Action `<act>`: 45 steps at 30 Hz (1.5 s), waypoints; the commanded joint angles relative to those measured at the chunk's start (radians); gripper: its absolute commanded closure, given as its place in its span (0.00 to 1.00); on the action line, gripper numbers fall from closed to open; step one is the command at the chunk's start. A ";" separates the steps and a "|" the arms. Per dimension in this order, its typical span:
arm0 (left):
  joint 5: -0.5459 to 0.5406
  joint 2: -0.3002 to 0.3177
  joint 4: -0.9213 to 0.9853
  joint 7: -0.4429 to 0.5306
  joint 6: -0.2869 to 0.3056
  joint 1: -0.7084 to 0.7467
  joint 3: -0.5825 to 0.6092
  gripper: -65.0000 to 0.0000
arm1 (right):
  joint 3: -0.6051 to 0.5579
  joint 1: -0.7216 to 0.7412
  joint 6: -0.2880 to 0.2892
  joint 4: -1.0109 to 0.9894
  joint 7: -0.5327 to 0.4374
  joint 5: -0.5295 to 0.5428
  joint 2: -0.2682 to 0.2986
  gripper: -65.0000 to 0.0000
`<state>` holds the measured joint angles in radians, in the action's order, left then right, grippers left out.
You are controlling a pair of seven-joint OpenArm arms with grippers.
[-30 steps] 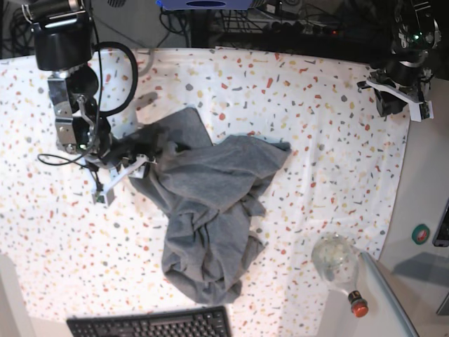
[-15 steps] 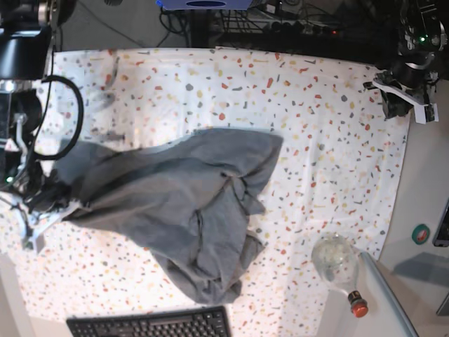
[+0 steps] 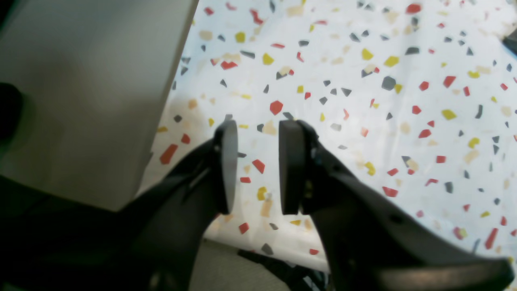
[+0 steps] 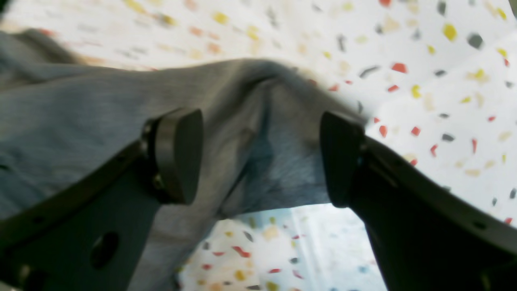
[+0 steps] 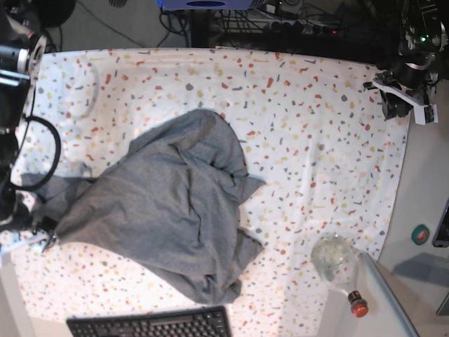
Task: Layout the t-shirt on the table in an organized manner, then fold the t-shirt properly
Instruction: 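Pull the shirt edge outward with the right gripper and release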
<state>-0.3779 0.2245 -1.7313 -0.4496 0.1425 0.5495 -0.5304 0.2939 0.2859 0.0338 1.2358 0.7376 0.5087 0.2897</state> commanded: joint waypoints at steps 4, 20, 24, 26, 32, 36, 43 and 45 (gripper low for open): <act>-0.005 0.020 0.037 0.019 -0.005 -0.018 -0.009 0.56 | 0.069 -0.230 0.001 0.270 0.106 0.110 -0.088 0.40; -0.007 0.017 0.067 0.019 -0.005 -0.055 0.002 0.20 | -0.204 -0.282 -0.007 0.054 -0.048 0.118 -0.243 0.40; -0.005 0.017 0.069 0.019 -0.005 -0.052 0.002 0.20 | -0.250 -0.253 0.001 -0.011 -0.072 0.118 -0.243 0.41; -0.005 0.016 0.069 0.019 -0.005 -0.053 0.003 0.20 | -0.278 -0.253 0.001 -0.015 -0.066 0.121 -0.241 0.49; -0.005 0.014 0.069 0.019 -0.005 -0.058 0.003 0.21 | -0.204 -0.368 0.002 0.195 0.006 0.123 -0.188 1.00; -0.003 0.017 0.069 0.019 -0.005 -0.075 0.025 0.21 | -0.048 -0.462 0.002 0.408 0.081 0.123 -0.134 1.00; -0.003 0.020 0.086 0.019 -0.005 -0.110 0.115 0.21 | 0.121 -0.440 0.002 0.316 0.115 0.118 -0.001 1.00; -0.003 0.020 0.084 0.019 -0.005 -0.113 0.120 0.21 | 0.175 -0.396 -0.004 0.204 0.102 0.117 0.033 1.00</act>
<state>-0.3752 0.2310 -1.6318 -0.4534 0.1390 0.4358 -0.4026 0.4591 -0.1226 0.0326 1.4200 0.8631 0.6205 0.2981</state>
